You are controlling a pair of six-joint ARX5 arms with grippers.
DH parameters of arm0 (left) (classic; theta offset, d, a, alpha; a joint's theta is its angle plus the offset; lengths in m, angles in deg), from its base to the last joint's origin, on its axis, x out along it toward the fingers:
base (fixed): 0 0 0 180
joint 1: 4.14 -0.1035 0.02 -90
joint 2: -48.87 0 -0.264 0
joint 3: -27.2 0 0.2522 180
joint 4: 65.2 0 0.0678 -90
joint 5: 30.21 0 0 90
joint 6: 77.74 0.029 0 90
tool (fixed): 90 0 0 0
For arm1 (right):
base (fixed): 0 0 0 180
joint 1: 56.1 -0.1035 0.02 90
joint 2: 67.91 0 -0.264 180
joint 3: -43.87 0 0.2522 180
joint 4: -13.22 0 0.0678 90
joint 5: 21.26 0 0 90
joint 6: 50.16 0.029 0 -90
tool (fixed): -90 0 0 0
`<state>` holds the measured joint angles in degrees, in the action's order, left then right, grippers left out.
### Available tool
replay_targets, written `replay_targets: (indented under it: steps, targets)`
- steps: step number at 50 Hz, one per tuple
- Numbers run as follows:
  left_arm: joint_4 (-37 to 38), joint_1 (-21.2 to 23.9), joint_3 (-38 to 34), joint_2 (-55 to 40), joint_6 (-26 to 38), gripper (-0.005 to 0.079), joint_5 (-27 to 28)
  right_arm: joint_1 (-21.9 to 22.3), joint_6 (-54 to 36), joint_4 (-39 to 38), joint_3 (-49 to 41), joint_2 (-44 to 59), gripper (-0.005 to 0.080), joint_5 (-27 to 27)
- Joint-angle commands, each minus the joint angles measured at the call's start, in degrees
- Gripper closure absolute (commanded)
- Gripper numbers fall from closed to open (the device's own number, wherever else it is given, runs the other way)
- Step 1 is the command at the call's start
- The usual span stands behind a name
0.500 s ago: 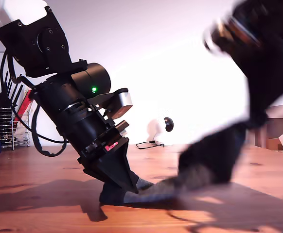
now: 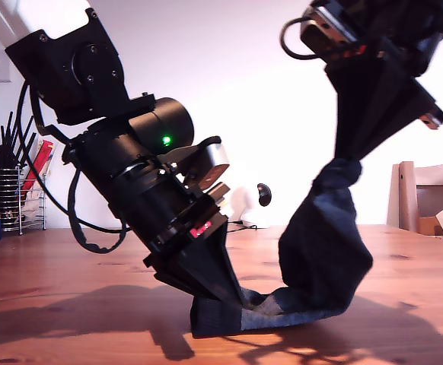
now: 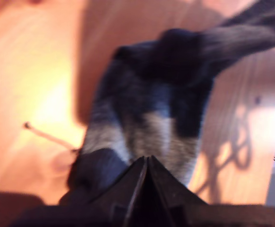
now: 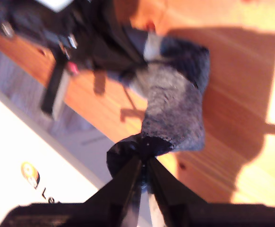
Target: Fold the socks in front of you. After folding them, place them to the right side.
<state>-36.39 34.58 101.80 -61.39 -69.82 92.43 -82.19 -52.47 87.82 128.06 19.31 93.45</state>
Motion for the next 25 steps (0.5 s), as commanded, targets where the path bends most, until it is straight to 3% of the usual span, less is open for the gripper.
replay_targets:
  steps: [1,25]
  targets:
    - [-0.61,0.55,-1.27,-1.92,-0.48,0.0761,0.31,-0.96,0.92,-0.63,-0.61,0.90,0.0765,0.15]
    - [-1.36,1.05,-1.27,-1.92,-2.12,0.0761,3.43,-6.67,2.69,-7.28,-0.61,8.66,0.0765,-1.42]
